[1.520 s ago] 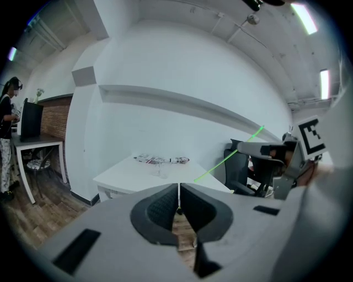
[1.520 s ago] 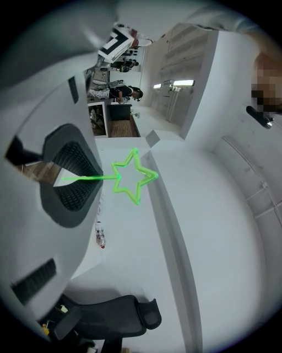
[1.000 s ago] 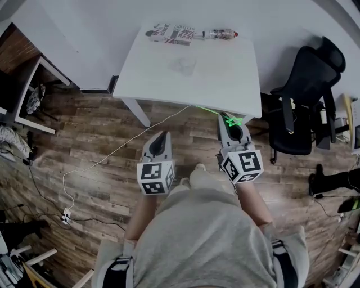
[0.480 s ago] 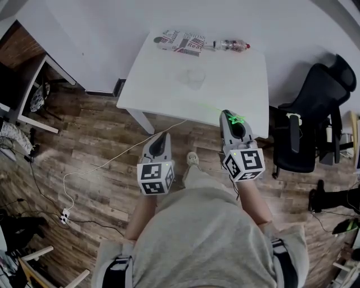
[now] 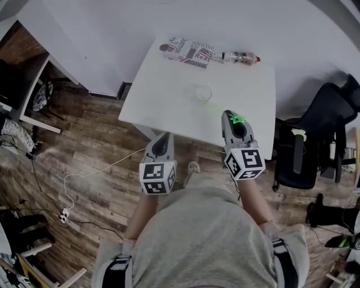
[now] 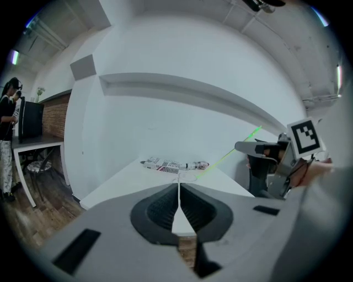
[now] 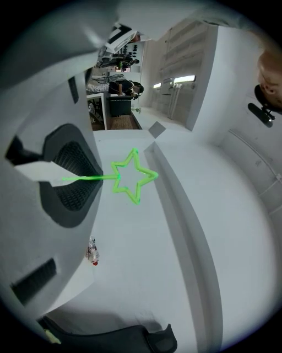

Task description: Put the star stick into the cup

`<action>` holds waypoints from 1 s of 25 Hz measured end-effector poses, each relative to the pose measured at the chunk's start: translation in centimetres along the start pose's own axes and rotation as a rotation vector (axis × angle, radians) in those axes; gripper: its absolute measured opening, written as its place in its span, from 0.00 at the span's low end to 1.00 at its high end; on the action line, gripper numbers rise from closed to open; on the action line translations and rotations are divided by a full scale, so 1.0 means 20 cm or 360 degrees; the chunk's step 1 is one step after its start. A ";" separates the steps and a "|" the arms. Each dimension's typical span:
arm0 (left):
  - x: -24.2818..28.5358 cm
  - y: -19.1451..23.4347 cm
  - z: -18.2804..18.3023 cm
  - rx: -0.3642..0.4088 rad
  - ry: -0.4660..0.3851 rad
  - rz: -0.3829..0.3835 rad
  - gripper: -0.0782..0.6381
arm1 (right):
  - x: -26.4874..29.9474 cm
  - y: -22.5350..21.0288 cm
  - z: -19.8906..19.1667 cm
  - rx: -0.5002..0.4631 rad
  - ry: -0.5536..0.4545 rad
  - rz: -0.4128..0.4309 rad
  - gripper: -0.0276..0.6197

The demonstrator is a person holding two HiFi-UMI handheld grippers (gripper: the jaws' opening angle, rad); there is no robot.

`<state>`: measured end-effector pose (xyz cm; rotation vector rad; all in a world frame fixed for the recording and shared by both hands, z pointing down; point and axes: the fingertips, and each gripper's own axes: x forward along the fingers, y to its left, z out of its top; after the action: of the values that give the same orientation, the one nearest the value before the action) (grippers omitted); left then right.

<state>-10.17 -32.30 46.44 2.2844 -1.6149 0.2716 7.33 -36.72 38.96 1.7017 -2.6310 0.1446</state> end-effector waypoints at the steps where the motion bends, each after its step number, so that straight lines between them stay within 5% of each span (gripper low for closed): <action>1: 0.03 0.01 0.01 0.0000 0.0005 0.0001 0.12 | 0.03 -0.01 0.00 0.0002 0.0005 0.0003 0.07; 25: 0.47 0.17 0.08 -0.0023 0.0092 0.0084 0.12 | 0.59 -0.21 -0.34 0.0003 0.0280 0.0115 0.07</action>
<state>-10.23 -42.08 48.70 2.2048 -1.6447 0.3347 5.98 -48.62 46.61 1.5183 -2.5643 0.2831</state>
